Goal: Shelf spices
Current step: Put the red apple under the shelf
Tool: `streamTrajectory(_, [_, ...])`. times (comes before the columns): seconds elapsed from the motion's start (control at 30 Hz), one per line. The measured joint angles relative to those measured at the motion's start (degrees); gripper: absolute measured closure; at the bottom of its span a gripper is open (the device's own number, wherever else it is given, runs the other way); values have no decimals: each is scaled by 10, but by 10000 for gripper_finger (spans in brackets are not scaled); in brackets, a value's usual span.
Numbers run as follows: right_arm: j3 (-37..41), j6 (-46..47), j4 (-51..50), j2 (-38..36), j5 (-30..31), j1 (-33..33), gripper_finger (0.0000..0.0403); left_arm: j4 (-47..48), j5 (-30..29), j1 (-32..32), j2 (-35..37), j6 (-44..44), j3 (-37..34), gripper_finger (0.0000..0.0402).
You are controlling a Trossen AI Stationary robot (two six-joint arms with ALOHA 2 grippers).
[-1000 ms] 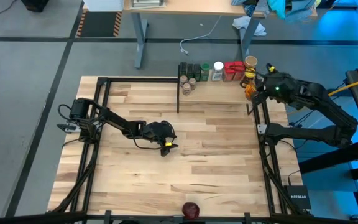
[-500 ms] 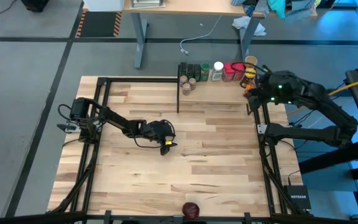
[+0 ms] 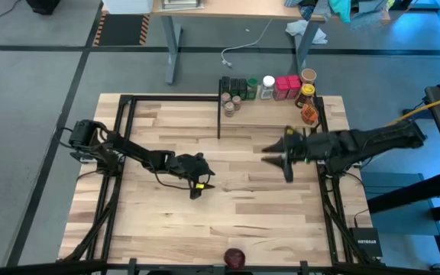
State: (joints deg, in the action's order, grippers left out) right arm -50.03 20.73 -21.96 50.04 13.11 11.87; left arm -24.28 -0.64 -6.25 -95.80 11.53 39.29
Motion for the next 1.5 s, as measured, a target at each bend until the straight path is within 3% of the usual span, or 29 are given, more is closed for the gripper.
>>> streamTrajectory(0.1, [2,-15,44,42,51,68,242,18,0,-20,16,6,0,147])
streamTrajectory(0.23, [2,-19,100,107,57,120,242,15,-1,-50,20,27,0,147])
streamTrajectory(0.4, [2,-19,143,190,43,141,242,12,-9,-91,20,53,0,147])
streamTrajectory(0.57, [2,16,247,271,43,140,242,10,-36,-144,20,94,13,147])
streamTrajectory(0.7, [-20,60,301,314,-9,158,242,8,-62,-200,20,130,32,147])
streamTrajectory(0.8, [-35,111,315,326,-54,208,242,7,-81,-238,20,139,40,147])
streamTrajectory(0.87, [-35,142,351,336,-50,251,242,1,-84,-256,19,141,42,147])
streamTrajectory(0.97, [-35,153,438,354,19,328,242,-41,-89,-279,10,161,42,147])
streamTrajectory(1.13, [-36,119,621,413,183,446,242,-108,-90,-311,-14,161,42,147])
streamTrajectory(1.23, [-51,118,648,459,247,482,242,-114,-93,-319,-23,175,42,147])
streamTrajectory(1.37, [-143,125,568,526,317,497,242,-114,-103,-327,-32,193,42,147])
streamTrajectory(1.5, [-317,141,314,585,351,497,242,-111,-105,-332,-32,197,42,147])
